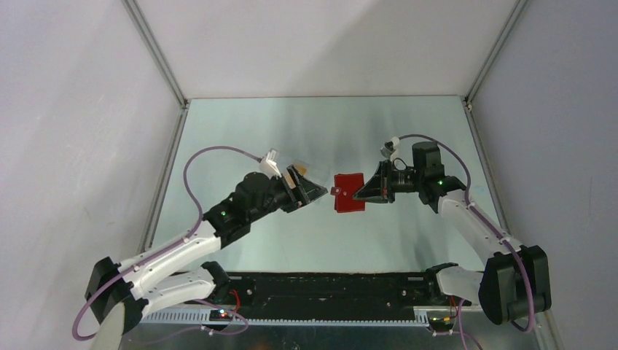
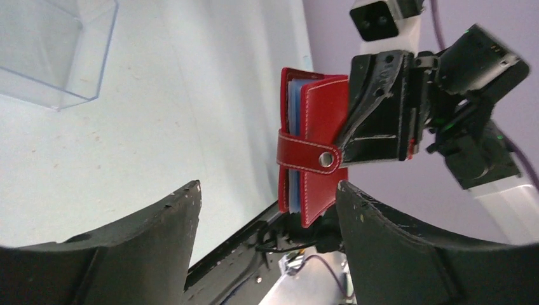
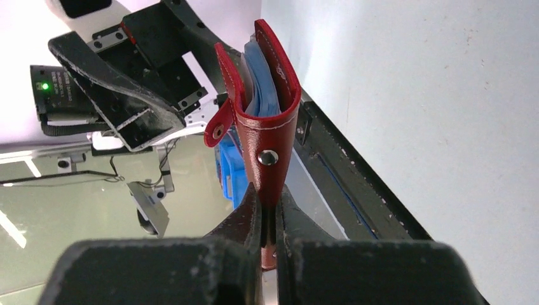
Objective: Put the credit cards into the card holder
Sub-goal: Open the card holder.
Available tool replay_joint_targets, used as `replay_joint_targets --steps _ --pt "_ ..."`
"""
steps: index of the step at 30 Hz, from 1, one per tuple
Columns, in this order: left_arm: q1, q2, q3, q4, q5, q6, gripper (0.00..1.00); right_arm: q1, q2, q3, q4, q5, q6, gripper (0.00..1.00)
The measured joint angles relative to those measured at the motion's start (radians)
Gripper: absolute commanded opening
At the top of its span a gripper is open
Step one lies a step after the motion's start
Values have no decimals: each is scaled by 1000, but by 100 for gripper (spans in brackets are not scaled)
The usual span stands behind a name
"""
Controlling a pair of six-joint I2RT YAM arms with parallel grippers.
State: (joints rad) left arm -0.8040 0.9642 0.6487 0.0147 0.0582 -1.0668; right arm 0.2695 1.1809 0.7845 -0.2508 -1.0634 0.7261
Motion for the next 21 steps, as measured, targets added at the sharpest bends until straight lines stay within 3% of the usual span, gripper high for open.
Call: replay_joint_targets --steps 7,21 --pt "-38 66 87 -93 6 82 79 -6 0 0 -27 42 23 0" --pt "-102 281 167 -67 12 98 70 -13 -1 -2 -19 56 71 0"
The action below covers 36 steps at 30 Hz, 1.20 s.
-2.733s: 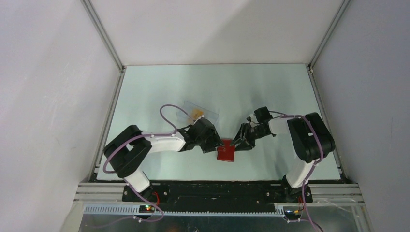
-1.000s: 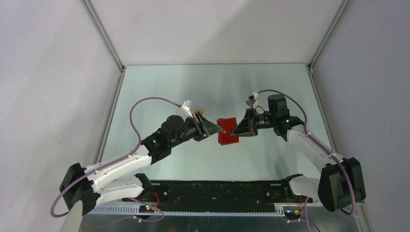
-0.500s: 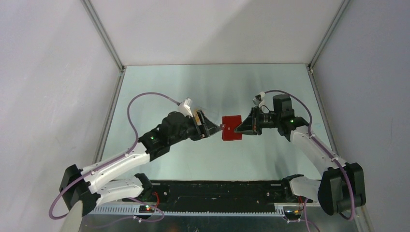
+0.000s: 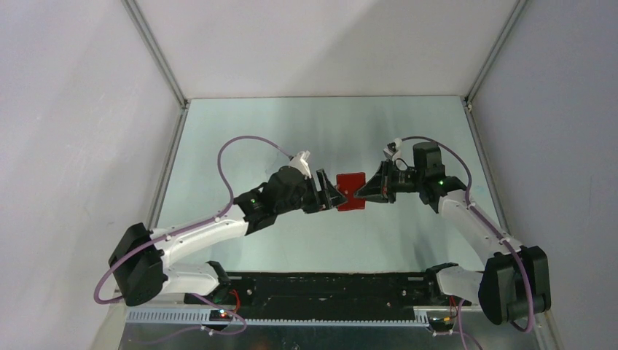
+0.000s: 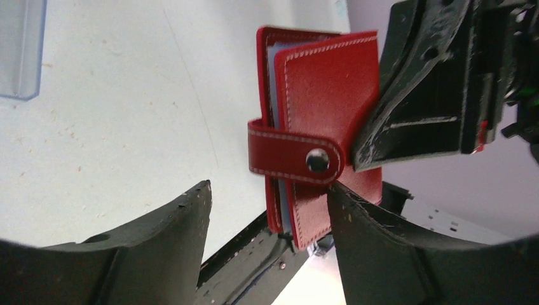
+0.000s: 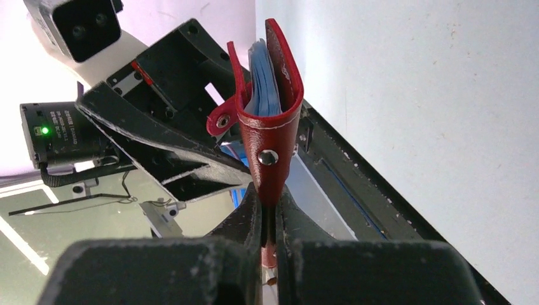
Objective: Put the credit cards into the card holder
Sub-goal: Open the card holder.
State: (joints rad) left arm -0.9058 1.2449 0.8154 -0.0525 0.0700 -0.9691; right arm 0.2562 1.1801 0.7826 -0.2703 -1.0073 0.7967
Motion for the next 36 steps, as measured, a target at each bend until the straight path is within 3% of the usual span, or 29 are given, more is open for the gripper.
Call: replay_joint_targets --steps 7,15,26,30,36 --pt "35 -11 -80 177 -6 -52 64 0 -17 0 -2 -23 4 0" --pt "62 -32 -107 235 -21 -62 50 3 -26 0 -16 -43 -6 0" --pt "64 -88 -180 251 -90 -77 20 4 -44 0 -24 -53 -7 0" --pt "64 -87 -182 253 -93 -79 23 8 -45 0 -23 -53 -4 0" --pt "64 -85 -182 252 -92 -79 37 16 -51 0 -23 -53 -4 0"
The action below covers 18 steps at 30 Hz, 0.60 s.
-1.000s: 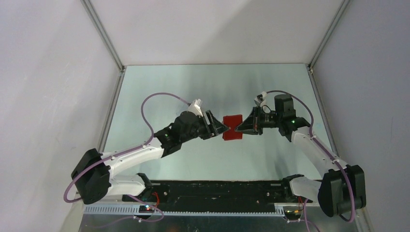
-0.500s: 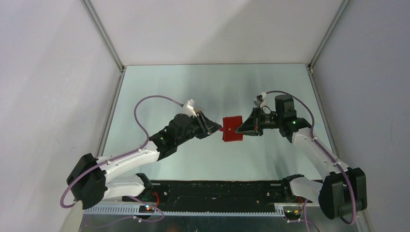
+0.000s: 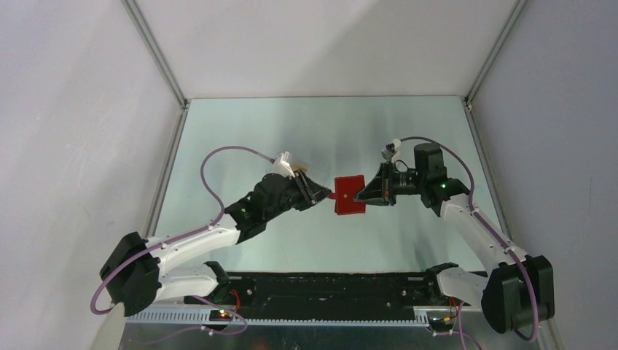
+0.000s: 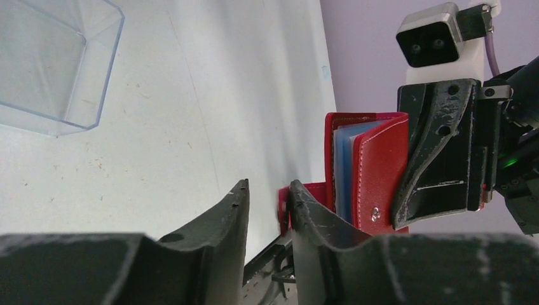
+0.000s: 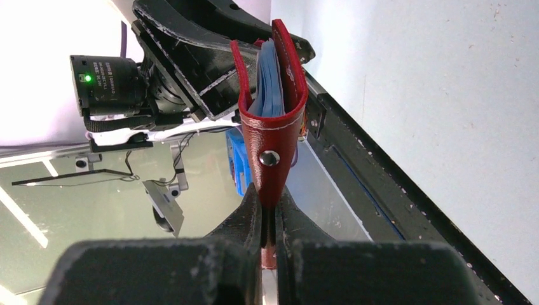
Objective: Put the credit cards into the card holder
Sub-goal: Open the card holder.
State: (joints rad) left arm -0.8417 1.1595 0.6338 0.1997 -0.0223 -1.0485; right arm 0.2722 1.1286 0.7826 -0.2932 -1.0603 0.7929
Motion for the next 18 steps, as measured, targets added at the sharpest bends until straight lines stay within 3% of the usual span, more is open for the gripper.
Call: replay_joint_targets --steps 7,9,12,14,15,18 --pt "0 18 14 2 22 1 36 2 -7 0 0 0 0 0" --pt "0 24 14 1 27 1 29 2 -7 0 0 0 0 0" --pt "0 26 14 1 29 -3 7 2 -7 0 0 0 0 0" --pt "0 26 14 5 32 -8 1 2 -7 0 -1 2 -1 1" --pt "0 26 14 7 32 -8 0 3 -7 0 -1 2 -2 4" --pt "0 12 14 5 23 -9 0 6 -7 0 -6 10 -13 36"
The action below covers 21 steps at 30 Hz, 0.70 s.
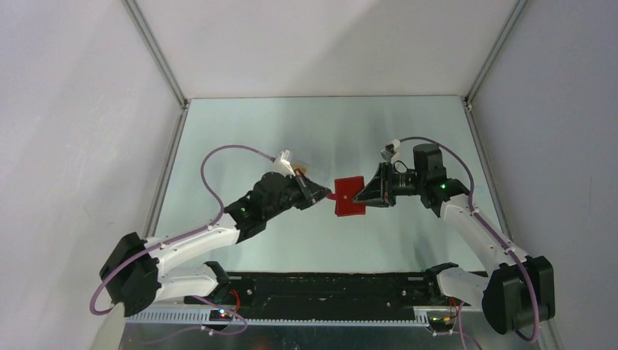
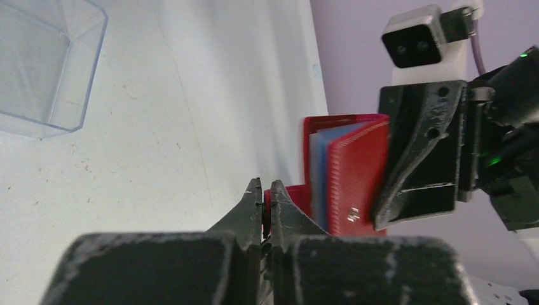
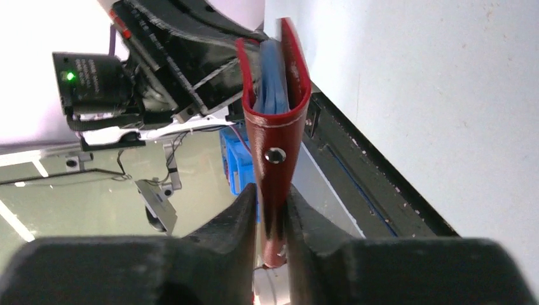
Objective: Put the credit cards into the card holder
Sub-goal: Open the card holder.
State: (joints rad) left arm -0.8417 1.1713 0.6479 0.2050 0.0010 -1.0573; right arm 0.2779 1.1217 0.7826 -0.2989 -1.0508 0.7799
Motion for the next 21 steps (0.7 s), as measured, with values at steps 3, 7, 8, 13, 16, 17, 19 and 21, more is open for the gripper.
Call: replay_joint_targets --steps 3,7,8,13,16,17,19,21 --pt "0 -35 -1 -4 -17 2 0 0 0 0 -21 18 -17 69" --pt "0 -102 -1 -34 -50 19 0 0 0 0 -53 62 -43 91" --pt "0 -118 -1 -43 -57 27 0 0 0 0 -57 72 -47 95" --pt "-1 -146 46 -182 -95 99 0 0 0 0 -87 114 -68 99" --pt "-8 -136 106 -265 -106 145 0 0 4 0 -94 124 -77 99" --pt "-11 -135 119 -278 -105 153 0 0 8 0 -93 127 -79 99" --pt "-16 -133 149 -296 -102 169 0 0 19 0 -94 127 -83 99" --pt "-21 -131 167 -307 -98 179 0 0 28 0 -94 128 -88 99"
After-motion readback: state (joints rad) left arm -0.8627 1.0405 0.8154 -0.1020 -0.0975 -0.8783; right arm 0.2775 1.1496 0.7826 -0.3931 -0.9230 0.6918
